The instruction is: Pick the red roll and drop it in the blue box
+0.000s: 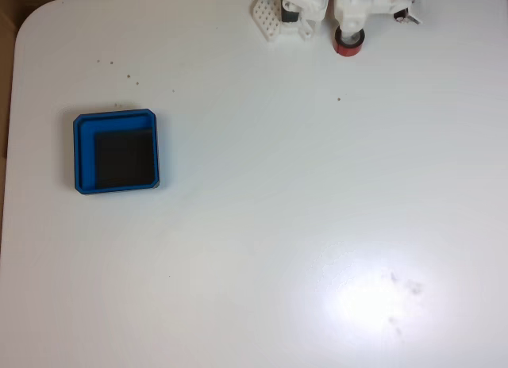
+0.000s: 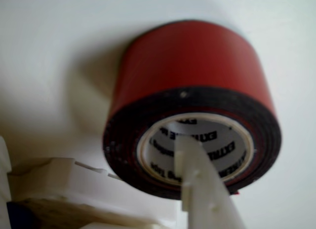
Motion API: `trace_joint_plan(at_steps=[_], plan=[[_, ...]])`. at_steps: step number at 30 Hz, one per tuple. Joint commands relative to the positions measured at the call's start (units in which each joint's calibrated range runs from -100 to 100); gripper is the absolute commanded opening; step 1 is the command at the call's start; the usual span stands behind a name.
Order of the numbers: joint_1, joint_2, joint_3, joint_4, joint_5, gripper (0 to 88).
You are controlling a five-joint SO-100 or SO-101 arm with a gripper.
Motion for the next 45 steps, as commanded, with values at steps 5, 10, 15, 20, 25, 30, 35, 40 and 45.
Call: trace_joint_plan(at_steps=[5,10,15,20,25,30,35,40,45], plan=[[0.0,0.3,0.4,-0.9,-0.1,32.6],[0.0,0.3,0.4,-0.9,0.0,32.6],[0.0,0.2,0.4,-0.9,0.1,32.6],[0.1,0.3,0.3,-0.9,0.1,31.6],[0.1,0.3,0.3,-0.8,0.1,31.5],[0.1,0.3,0.2,-0.6,0.2,30.5],[0.1,0.3,0.1,-0.4,0.2,21.9],[0.1,0.2,0.1,-0.4,0.1,11.7],[0.1,0.2,0.1,-0.4,0.0,2.2]])
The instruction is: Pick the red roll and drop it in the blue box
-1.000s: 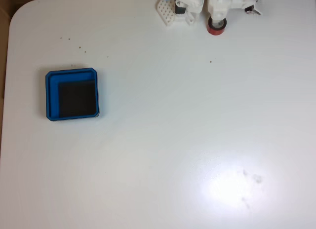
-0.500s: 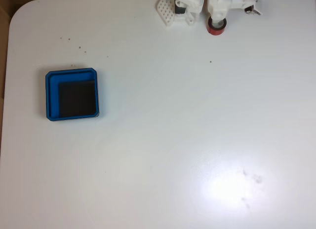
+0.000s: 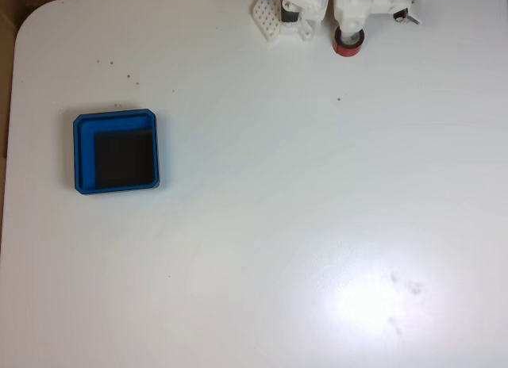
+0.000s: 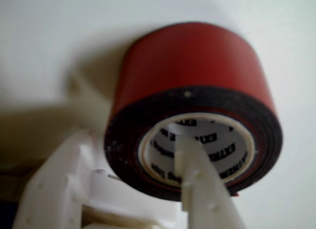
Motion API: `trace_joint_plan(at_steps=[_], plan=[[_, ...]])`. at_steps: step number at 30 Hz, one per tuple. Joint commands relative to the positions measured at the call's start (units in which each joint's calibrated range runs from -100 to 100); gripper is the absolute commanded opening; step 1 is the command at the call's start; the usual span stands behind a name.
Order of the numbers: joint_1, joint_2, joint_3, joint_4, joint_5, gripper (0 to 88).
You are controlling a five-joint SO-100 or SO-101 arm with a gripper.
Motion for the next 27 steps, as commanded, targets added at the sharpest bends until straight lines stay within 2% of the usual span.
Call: trace_joint_plan(at_steps=[1,17,23,27], plan=[[0.1,0.2,-0.1,-0.1,0.0,1.4],[0.5,-0.2,-4.4,0.2,0.0,0.4],[4.4,0.1,-11.3,0.3,0.0,0.4],[11.7,0.0,-15.4,0.3,-0.2,0.4]])
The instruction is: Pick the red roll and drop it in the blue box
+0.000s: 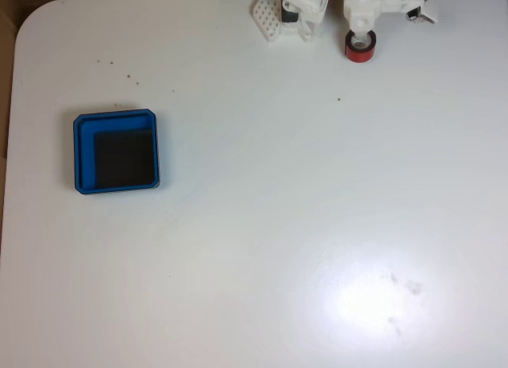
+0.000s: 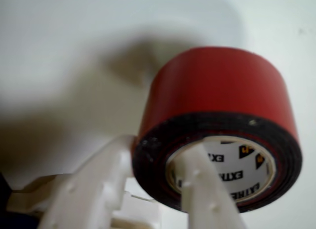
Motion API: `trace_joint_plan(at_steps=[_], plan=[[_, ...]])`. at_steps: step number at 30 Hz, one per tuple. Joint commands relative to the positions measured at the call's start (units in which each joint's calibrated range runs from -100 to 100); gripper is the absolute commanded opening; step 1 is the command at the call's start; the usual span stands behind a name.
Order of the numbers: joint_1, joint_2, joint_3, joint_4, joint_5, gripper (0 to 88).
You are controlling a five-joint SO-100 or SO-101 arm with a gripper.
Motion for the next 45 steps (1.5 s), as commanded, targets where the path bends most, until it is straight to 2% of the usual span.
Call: trace_joint_plan(at_steps=[1,9,16,23,28,32,45], plan=[[7.8,-0.1,-6.6,0.3,-0.6,0.4],[32.7,0.4,-15.0,0.3,-6.0,0.4],[52.2,8.8,-33.6,0.2,-5.7,0.5],[64.1,16.3,-49.6,0.2,-6.1,0.5],[77.4,22.5,-55.2,0.4,-5.4,0.5],[84.0,27.3,-59.2,1.0,-5.4,0.5],[103.1,47.8,-85.6,20.6,-5.5,0.5]])
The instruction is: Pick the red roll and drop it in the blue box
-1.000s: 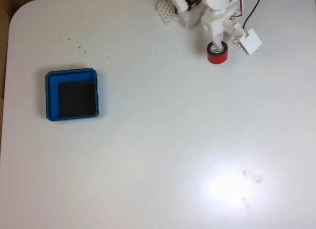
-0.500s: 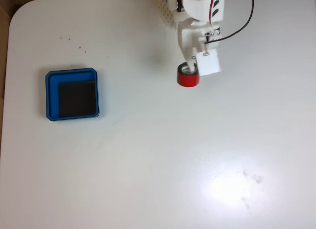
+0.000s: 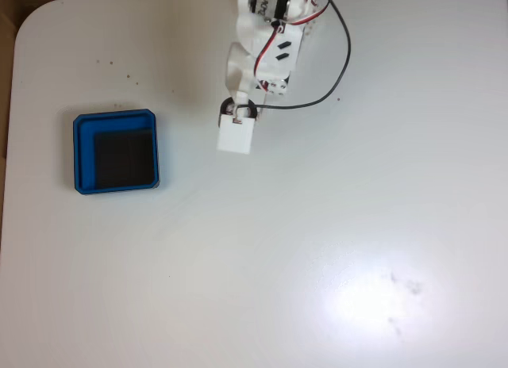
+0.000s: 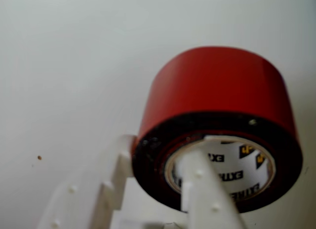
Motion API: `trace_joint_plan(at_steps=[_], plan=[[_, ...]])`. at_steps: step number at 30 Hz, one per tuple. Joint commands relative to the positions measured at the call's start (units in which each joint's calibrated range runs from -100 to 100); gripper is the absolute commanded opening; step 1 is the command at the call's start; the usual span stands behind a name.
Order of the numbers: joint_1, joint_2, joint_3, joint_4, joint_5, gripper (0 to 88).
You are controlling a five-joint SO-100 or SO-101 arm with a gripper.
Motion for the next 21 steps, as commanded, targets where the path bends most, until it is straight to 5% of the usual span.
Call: trace_joint_plan(at_steps=[1,21], plan=[[4.7,4.0,-9.5,2.9,0.3,0.5],[22.0,28.4,-41.3,3.4,0.3,0.5]])
